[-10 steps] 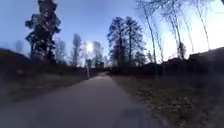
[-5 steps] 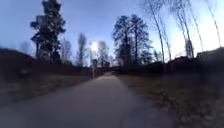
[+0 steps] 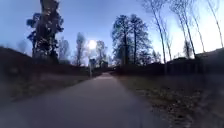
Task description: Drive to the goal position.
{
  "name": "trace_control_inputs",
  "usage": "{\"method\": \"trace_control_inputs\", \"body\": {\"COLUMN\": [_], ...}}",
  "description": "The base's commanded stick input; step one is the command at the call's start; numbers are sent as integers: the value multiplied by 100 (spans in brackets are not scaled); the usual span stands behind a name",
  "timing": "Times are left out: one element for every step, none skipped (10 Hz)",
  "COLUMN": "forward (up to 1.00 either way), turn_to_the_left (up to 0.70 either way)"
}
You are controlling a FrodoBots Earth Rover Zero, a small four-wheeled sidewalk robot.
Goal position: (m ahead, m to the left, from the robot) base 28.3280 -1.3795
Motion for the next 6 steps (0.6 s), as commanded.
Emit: {"method": "trace_control_inputs", "body": {"forward": [100,100,100,100,100,100], "turn_to_the_left": [0,0,6,18,30,40]}}
